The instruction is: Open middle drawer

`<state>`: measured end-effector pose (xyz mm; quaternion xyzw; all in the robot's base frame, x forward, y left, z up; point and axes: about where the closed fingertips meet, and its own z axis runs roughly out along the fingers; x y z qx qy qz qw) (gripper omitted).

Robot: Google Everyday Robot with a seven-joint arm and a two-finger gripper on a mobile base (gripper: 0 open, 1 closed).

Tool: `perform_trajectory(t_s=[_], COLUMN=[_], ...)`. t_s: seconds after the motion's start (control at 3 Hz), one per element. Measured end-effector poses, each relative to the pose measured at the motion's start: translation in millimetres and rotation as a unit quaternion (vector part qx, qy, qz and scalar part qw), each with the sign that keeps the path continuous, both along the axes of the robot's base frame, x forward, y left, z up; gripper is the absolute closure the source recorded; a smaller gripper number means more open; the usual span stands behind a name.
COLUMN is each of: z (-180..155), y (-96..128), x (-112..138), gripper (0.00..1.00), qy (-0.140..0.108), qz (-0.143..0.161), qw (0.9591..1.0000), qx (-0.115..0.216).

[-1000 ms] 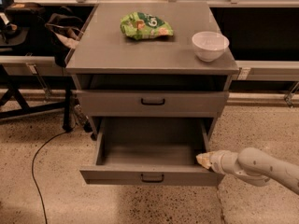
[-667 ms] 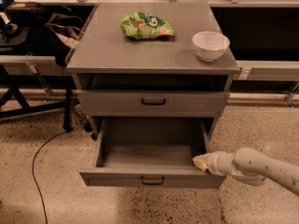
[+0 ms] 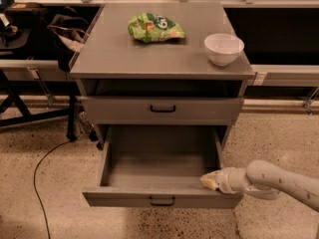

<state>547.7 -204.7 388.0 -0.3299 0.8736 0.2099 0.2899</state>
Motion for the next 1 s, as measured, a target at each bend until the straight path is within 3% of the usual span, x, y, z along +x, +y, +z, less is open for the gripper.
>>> perform_trajectory(t_s=[0.33, 0.67, 1.0], z=[3.7, 1.4, 3.5], y=[-0.2, -4.3, -3.4], x=[0.4, -18.8, -18.4], gripper=[0.87, 0.64, 0.4], qy=[0.0, 0.008, 0.008], qz=[0.0, 0.01, 0.01], qw=[1.0, 0.9998, 0.9998], qx=[0.0, 0.018, 0.019])
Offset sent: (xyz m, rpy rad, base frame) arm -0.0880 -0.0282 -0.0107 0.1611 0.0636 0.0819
